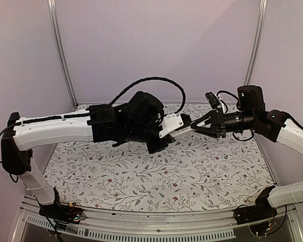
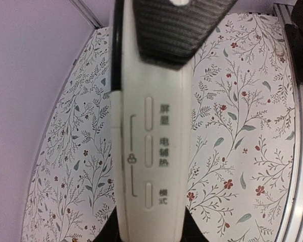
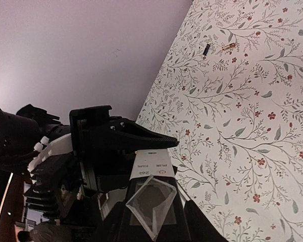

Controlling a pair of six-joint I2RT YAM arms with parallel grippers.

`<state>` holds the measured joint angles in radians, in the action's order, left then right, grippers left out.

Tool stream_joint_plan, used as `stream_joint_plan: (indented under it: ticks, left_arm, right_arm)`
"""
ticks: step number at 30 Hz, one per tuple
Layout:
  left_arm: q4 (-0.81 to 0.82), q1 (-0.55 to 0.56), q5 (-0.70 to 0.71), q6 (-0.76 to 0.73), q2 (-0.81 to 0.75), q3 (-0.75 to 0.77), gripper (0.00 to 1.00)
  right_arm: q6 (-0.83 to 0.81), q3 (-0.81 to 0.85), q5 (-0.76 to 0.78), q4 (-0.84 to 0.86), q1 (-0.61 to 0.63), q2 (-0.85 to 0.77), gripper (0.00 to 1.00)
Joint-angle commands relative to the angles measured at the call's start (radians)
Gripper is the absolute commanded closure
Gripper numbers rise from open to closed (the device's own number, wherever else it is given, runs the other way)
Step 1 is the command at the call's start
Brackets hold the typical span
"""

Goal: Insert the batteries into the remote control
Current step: Pass from the right arm to the left, then pass from the left arm to the right

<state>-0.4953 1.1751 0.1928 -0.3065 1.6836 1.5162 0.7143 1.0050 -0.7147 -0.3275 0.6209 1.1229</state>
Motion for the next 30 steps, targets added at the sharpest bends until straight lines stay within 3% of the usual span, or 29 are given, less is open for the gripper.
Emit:
stream_joint_plan:
  ticks: [1, 3, 5, 10, 13, 25, 30]
  left_arm:
    - [-0.119, -0.050, -0.228, 0.046, -0.031, 0.034, 0.95]
    - [-0.167, -0.089, -0.373, 0.073, -0.060, 0.028, 0.95]
    - [-0.220, -0.138, -0.544, 0.099, -0.085, 0.031, 0.96]
    - [-0.405, -0.254, -0.887, 0.119, -0.105, 0.066, 0.98]
    - [-0.427, -0.295, -1.041, 0.151, -0.127, 0.043, 0.97]
    - [-0.520, -0.300, -1.430, 0.197, -0.137, -0.089, 0.97]
    - [-0.503, -0.238, -1.479, 0.213, -0.119, -0.109, 0.97]
  right_arm:
    - [-0.052, -0.015, -0.029, 0.007, 0.002, -0.032, 0.41]
    - [-0.122, -0.006, -0.021, -0.029, 0.003, -0.053, 0.27]
    - [-0.234, -0.002, 0.015, -0.081, 0.002, -0.085, 0.22]
    - [-0.440, -0.073, 0.064, -0.030, 0.018, -0.178, 0.19]
    - [-0.525, -0.114, 0.072, -0.013, 0.031, -0.228, 0.19]
    - [-0.836, -0.134, 0.233, -0.079, 0.260, -0.289, 0.21]
    - [-0.940, -0.054, 0.275, -0.147, 0.382, -0.249, 0.21]
